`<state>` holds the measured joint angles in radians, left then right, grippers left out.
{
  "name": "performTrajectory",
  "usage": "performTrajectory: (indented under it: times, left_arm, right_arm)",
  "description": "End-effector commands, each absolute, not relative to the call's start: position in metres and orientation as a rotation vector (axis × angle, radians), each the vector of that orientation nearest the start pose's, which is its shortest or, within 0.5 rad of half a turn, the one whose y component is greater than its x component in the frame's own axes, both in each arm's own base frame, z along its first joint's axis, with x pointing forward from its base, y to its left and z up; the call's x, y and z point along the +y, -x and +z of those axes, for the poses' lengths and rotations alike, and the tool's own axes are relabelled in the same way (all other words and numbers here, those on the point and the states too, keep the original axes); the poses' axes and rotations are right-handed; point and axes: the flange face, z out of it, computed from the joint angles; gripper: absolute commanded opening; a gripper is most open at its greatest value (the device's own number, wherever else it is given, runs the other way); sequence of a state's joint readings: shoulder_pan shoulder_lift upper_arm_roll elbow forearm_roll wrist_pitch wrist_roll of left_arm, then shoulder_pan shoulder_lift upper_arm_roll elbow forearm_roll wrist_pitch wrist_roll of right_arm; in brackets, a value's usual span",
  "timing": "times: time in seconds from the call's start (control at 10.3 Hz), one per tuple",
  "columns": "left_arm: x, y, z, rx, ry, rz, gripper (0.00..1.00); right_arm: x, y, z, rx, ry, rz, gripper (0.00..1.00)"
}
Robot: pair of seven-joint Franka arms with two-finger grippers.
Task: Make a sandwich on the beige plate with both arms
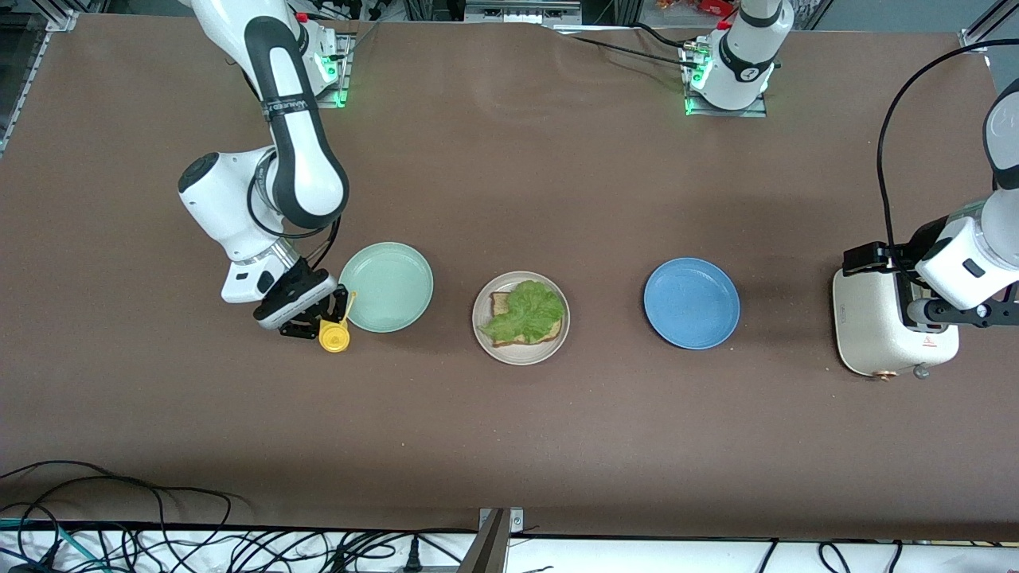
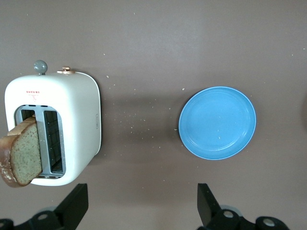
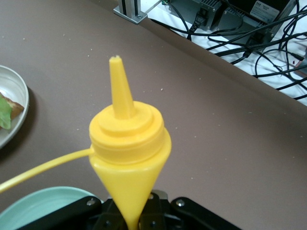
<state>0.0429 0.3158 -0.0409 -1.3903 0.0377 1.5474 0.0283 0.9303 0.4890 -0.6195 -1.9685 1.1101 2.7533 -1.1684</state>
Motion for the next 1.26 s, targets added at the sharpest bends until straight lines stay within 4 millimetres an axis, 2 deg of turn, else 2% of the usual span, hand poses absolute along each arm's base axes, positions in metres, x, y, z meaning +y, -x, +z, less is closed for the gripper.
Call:
performTrajectory:
  times: [0.0, 0.29, 0.58, 0.77, 0.87, 1.16]
  left_arm:
    - [0.011, -0.636, 0.519, 0.042, 3.078, 0.254, 1.0]
    - [0.01, -0.636, 0.519, 0.044, 3.078, 0.254, 1.0]
    - [0.012, -0.636, 0.518, 0.04, 3.078, 0.256, 1.0]
    - [0.012, -0.636, 0.518, 0.04, 3.078, 0.256, 1.0]
    - [0.012, -0.636, 0.518, 0.04, 3.078, 0.256, 1.0]
    - [0.012, -0.636, 0.518, 0.04, 3.078, 0.256, 1.0]
  right_arm:
    - [0.2, -0.615, 0.312, -0.855, 2.791, -0.693, 0.0]
    - [0.226, -0.612, 0.313, -0.773, 2.895, -0.555, 0.0]
    - [0.265, -0.609, 0.319, -0.731, 3.048, -0.366, 0.0]
    - [0.318, -0.607, 0.33, -0.763, 3.189, -0.252, 0.0]
    - [0.341, -0.601, 0.328, -0.824, 3.216, -0.218, 0.0]
    - [0.392, -0.581, 0.316, -1.059, 3.294, -0.16, 0.0]
